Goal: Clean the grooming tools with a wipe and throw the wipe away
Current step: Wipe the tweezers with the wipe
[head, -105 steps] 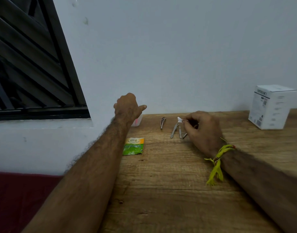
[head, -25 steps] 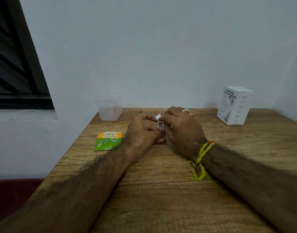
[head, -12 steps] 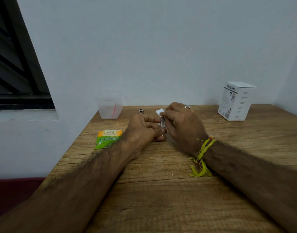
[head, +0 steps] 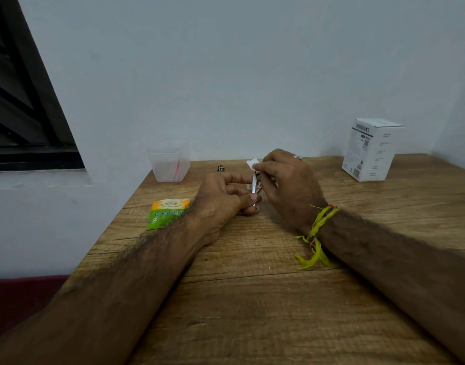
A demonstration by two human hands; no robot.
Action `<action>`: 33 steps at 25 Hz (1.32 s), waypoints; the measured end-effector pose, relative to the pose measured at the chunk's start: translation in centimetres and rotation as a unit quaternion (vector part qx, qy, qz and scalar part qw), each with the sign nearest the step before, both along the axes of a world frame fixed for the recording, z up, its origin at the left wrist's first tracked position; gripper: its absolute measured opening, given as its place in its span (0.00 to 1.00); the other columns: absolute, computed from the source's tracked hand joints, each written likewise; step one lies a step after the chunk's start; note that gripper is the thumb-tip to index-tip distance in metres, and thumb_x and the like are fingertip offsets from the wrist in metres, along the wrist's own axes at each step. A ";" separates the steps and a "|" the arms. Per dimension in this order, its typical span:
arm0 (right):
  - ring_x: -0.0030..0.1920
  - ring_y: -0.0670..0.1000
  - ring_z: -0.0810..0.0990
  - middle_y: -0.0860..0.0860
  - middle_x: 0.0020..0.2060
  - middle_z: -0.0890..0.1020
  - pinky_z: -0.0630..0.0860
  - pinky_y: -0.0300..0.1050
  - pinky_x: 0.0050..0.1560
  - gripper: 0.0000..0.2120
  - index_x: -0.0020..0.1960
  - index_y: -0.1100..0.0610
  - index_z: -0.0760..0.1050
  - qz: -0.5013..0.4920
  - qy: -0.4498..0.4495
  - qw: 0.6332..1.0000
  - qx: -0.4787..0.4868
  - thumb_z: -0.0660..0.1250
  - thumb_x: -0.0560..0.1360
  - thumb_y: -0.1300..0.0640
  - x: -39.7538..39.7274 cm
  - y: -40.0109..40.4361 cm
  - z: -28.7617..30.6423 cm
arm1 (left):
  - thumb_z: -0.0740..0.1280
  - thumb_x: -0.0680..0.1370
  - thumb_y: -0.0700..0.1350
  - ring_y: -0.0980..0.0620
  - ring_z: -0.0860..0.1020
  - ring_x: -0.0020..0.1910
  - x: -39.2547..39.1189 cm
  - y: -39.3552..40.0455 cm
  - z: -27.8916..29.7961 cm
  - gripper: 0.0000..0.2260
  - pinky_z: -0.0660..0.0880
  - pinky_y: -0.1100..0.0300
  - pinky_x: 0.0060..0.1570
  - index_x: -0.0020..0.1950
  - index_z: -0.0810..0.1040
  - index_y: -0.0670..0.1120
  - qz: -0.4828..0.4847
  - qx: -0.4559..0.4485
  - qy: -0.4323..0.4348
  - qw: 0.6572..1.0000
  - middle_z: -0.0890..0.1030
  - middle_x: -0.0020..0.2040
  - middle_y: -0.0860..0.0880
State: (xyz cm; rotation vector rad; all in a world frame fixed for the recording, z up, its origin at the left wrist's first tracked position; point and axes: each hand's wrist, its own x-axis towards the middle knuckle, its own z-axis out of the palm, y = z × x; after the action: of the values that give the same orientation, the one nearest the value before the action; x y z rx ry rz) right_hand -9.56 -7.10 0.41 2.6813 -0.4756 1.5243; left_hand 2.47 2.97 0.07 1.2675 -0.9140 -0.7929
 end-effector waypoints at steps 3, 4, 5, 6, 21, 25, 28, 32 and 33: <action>0.45 0.58 0.81 0.57 0.43 0.82 0.78 0.54 0.45 0.08 0.51 0.64 0.84 -0.002 -0.002 1.000 0.010 0.68 0.75 0.66 -0.1 -0.1 0.0 | 0.74 0.72 0.28 0.45 0.84 0.39 0.1 0.0 -0.1 0.13 0.84 0.58 0.39 0.55 0.81 0.37 0.004 0.011 -0.012 1.000 0.85 0.47 0.35; 0.45 0.58 0.81 0.57 0.43 0.82 0.78 0.54 0.45 0.08 0.52 0.64 0.84 -0.002 -0.002 1.000 0.011 0.68 0.75 0.66 -0.2 -0.1 0.0 | 0.74 0.72 0.28 0.45 0.84 0.39 0.1 -0.1 -0.1 0.13 0.84 0.58 0.38 0.55 0.81 0.37 0.004 0.012 -0.012 1.000 0.84 0.47 0.35; 0.44 0.58 0.81 0.57 0.43 0.82 0.78 0.53 0.45 0.08 0.52 0.64 0.84 -0.002 -0.004 1.000 0.010 0.68 0.76 0.66 -0.2 -0.1 0.0 | 0.74 0.72 0.28 0.44 0.84 0.39 0.1 -0.1 -0.1 0.13 0.84 0.58 0.37 0.54 0.81 0.37 0.002 0.011 -0.010 1.000 0.84 0.47 0.35; 0.44 0.57 0.81 0.56 0.43 0.82 0.78 0.53 0.45 0.08 0.52 0.64 0.84 -0.002 -0.008 1.000 0.008 0.68 0.76 0.66 -0.2 -0.1 0.0 | 0.74 0.72 0.28 0.44 0.84 0.39 0.1 -0.1 -0.1 0.13 0.83 0.59 0.37 0.54 0.81 0.37 0.000 0.011 -0.008 1.000 0.84 0.47 0.35; 0.43 0.58 0.80 0.56 0.42 0.81 0.77 0.52 0.45 0.07 0.50 0.63 0.84 0.009 -0.006 0.999 -0.035 0.69 0.74 0.66 0.1 0.5 -0.4 | 0.73 0.73 0.28 0.52 0.85 0.37 0.0 -0.1 0.0 0.12 0.82 0.61 0.33 0.55 0.81 0.36 0.016 0.008 0.016 1.000 0.85 0.43 0.40; 0.42 0.60 0.80 0.57 0.41 0.82 0.78 0.57 0.41 0.06 0.49 0.63 0.84 0.005 0.016 0.999 -0.047 0.70 0.74 0.66 0.0 0.1 -0.3 | 0.72 0.73 0.28 0.53 0.85 0.37 0.0 -0.1 -0.1 0.11 0.81 0.62 0.33 0.53 0.81 0.37 0.015 0.006 0.008 1.000 0.85 0.40 0.43; 0.43 0.60 0.80 0.57 0.42 0.82 0.78 0.57 0.42 0.06 0.49 0.63 0.84 0.017 0.030 0.999 -0.041 0.70 0.74 0.66 -0.1 0.1 -0.5 | 0.72 0.73 0.28 0.52 0.85 0.37 0.0 -0.1 -0.1 0.10 0.81 0.62 0.32 0.51 0.81 0.38 0.017 0.000 0.020 1.000 0.85 0.41 0.42; 0.44 0.61 0.81 0.57 0.43 0.83 0.78 0.58 0.44 0.06 0.49 0.63 0.84 0.029 0.031 0.999 -0.031 0.70 0.73 0.66 0.0 -0.1 -0.4 | 0.73 0.73 0.28 0.53 0.85 0.36 0.1 -0.1 0.0 0.10 0.81 0.62 0.33 0.50 0.81 0.39 0.023 0.001 0.023 0.999 0.84 0.41 0.42; 0.44 0.60 0.81 0.57 0.43 0.83 0.79 0.58 0.44 0.06 0.49 0.63 0.84 0.028 0.032 0.999 -0.031 0.70 0.73 0.66 -0.1 -0.2 -0.4 | 0.73 0.73 0.28 0.53 0.85 0.36 0.1 -0.1 0.0 0.10 0.81 0.62 0.32 0.50 0.81 0.39 0.023 0.000 0.023 0.999 0.84 0.41 0.42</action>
State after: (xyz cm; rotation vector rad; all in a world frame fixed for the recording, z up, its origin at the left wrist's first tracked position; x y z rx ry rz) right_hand -9.61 -7.26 0.00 2.7098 -0.3474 1.4353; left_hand 2.53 2.87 0.08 1.2619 -0.8449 -0.7834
